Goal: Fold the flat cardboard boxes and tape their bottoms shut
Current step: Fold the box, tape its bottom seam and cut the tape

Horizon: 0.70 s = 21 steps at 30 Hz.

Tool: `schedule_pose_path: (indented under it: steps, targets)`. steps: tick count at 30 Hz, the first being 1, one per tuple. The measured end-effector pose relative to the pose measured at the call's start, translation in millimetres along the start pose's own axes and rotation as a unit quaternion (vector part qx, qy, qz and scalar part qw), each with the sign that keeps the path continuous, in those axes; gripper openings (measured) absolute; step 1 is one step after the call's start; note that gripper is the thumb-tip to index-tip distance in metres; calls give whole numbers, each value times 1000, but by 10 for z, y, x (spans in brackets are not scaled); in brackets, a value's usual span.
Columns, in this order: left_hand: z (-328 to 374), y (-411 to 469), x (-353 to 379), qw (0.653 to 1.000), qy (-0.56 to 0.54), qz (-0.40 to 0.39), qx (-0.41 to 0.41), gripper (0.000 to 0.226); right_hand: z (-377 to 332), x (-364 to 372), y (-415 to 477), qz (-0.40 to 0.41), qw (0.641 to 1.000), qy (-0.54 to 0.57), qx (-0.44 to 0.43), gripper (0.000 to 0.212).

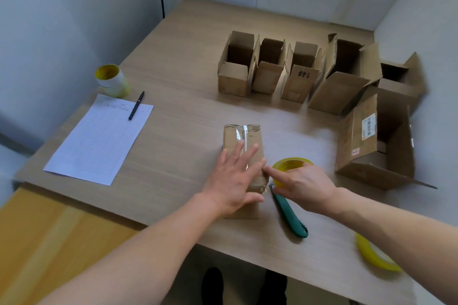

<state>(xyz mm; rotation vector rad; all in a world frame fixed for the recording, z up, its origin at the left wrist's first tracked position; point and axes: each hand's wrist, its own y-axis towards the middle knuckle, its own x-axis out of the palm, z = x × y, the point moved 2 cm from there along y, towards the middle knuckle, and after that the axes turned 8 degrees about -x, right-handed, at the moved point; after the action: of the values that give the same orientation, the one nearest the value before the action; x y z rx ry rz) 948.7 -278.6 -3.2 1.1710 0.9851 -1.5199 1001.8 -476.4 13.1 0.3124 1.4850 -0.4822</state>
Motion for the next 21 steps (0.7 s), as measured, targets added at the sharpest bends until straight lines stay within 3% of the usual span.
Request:
schedule_pose_path:
  steps: [4, 9, 12, 17, 21]
  targets:
    - [-46, 187, 69, 991, 94, -88, 25, 83, 72, 103, -20, 30, 999, 20, -15, 73]
    - [-15, 184, 88, 987, 126, -92, 30, 84, 109, 46, -75, -45, 984, 172, 11, 63]
    - [30, 212, -14, 987, 126, -90, 32, 68, 161, -19, -143, -84, 967, 235, 49, 57]
    - [240, 383, -170, 986, 120, -77, 85, 48, 281, -46, -227, -131, 970, 186, 84, 40]
    - [167, 432, -49, 996, 30, -35, 80, 51, 357, -91, -203, -126, 968, 187, 109, 36]
